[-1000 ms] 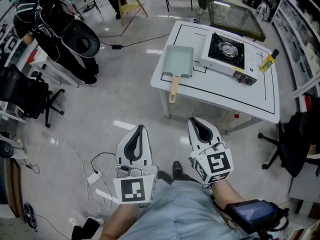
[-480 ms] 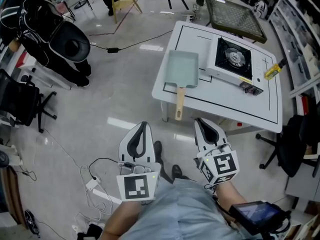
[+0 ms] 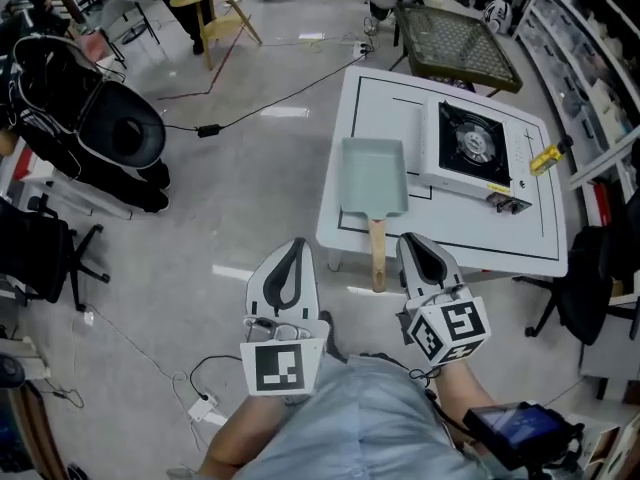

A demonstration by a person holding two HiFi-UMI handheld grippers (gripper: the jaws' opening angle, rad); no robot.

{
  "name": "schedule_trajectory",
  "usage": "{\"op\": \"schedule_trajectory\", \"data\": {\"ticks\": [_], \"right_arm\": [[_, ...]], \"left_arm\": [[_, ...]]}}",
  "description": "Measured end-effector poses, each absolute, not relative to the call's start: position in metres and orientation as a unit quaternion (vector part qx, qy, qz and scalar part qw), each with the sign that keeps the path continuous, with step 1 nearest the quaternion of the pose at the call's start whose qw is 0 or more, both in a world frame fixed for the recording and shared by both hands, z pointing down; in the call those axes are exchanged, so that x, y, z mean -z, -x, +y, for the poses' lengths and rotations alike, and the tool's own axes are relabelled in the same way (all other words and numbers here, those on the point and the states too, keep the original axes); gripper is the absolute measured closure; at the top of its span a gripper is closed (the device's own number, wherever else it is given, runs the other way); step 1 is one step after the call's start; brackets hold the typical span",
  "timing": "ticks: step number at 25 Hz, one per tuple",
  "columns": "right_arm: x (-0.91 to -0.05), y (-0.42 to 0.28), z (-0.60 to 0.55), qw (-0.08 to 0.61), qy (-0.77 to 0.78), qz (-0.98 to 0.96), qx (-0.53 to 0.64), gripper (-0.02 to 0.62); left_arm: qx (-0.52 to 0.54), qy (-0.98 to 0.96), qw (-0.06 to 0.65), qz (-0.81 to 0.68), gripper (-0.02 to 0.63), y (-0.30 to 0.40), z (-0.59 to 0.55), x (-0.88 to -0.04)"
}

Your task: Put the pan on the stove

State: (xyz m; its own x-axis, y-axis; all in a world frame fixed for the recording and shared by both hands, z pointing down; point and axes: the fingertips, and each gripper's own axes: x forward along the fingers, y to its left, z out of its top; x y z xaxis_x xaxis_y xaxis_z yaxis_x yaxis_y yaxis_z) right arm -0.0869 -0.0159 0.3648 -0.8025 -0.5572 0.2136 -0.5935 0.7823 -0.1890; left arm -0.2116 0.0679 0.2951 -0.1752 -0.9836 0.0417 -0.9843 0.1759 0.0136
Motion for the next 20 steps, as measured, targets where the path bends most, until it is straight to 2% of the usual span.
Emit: {"op": "schedule_trajectory", "data": {"ticks": [10, 20], "right_arm": [[-0.344, 0.107, -0.057, 0.038, -0.354, -0.927, -0.12, 0.545], [-0.378, 0.107, -0.096, 0.067, -0.339, -0.926, -0.153, 0.545]], "left_arm": [[0.015, -0.685, -0.001, -0.728, 0.588, 0.241, 0.023, -0.28], [0.005, -0.706, 0.02, -0.708, 0.589, 0.221, -0.031, -0.299]]}}
